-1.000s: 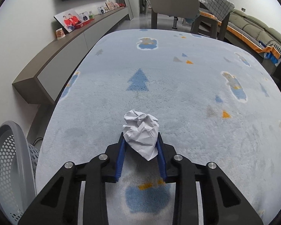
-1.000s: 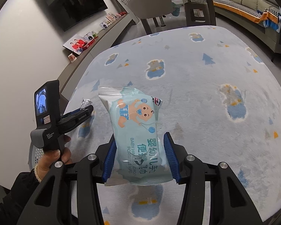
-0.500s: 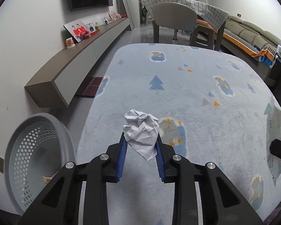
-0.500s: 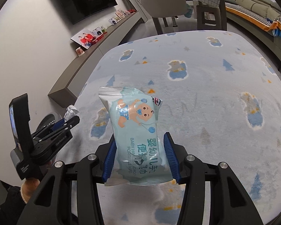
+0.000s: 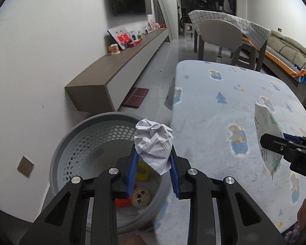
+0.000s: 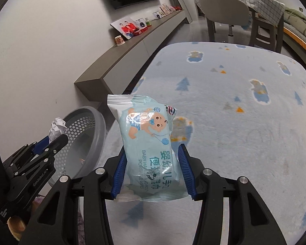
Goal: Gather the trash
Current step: 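Carry the foil and wipes pack over the basket and open both grippers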
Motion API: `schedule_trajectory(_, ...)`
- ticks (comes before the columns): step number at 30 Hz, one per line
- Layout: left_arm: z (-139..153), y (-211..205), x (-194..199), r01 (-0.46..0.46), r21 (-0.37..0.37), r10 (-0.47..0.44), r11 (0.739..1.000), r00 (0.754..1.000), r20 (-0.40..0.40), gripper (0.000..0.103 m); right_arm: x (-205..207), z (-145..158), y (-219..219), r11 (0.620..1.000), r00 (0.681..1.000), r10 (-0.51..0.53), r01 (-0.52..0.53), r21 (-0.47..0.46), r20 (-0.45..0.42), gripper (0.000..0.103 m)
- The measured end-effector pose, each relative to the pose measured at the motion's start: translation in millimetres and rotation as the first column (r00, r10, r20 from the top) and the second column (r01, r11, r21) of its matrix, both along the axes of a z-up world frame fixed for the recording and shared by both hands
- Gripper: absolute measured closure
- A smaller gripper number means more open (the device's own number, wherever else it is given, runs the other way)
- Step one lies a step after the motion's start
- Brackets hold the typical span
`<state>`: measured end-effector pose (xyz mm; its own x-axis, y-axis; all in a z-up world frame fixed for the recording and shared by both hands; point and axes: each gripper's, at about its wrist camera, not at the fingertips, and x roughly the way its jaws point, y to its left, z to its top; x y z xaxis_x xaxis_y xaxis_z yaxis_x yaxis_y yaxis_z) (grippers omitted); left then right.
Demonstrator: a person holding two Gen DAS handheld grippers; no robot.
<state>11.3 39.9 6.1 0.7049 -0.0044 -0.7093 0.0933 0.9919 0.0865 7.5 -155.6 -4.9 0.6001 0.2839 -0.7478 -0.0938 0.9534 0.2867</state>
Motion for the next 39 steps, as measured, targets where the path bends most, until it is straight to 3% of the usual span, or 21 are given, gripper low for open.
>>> schedule_trajectory(9, -3.0, 76.5, -3.4, -0.157, 0.02, 0.157, 0.987, 0.988, -0.012, 0.075, 26.0, 13.2, 92.8, 0.983, 0.984, 0.178, -0.177, -0.041, 0.031, 0.055)
schedule_trajectory(15, -7.9, 102.7, -5.8, -0.234, 0.057, 0.233, 0.971, 0.972, 0.016, 0.074, 44.4, 3.7, 138.9, 0.961, 0.962, 0.272, -0.27, -0.052, 0.03, 0.055)
schedule_trajectory(26, -23.7, 121.4, 3.4, -0.28, 0.016, 0.281, 0.96, 0.959, -0.042, 0.07, 59.0, -25.0, 165.9, 0.942, 0.944, 0.33, -0.33, -0.058, -0.019, 0.055)
schedule_trajectory(29, -21.8, 119.3, 3.1, -0.278, 0.013, 0.278, 0.961, 0.96, -0.03, 0.064, 60.0, -24.9, 167.4, 0.94, 0.942, 0.336, -0.336, -0.056, -0.006, 0.055)
schedule_trajectory(31, -21.3, 120.2, 2.1, -0.281, 0.011, 0.281, 0.96, 0.959, -0.025, 0.051, 58.8, -23.0, 168.0, 0.938, 0.94, 0.342, -0.341, -0.056, 0.008, 0.051)
schedule_trajectory(32, -20.8, 121.0, 1.9, -0.284, 0.008, 0.284, 0.959, 0.959, -0.022, 0.038, 58.0, -21.7, 167.6, 0.94, 0.941, 0.338, -0.337, -0.058, 0.018, 0.045)
schedule_trajectory(33, -19.7, 121.9, 0.6, -0.289, 0.005, 0.289, 0.957, 0.957, -0.014, 0.033, 57.4, -20.7, 167.1, 0.941, 0.942, 0.335, -0.333, -0.057, 0.025, 0.041)
schedule_trajectory(39, -19.5, 127.3, -0.2, -0.305, -0.006, 0.304, 0.952, 0.952, -0.015, 0.033, 55.0, -19.0, 165.9, 0.943, 0.944, 0.329, -0.326, -0.061, 0.032, 0.04)
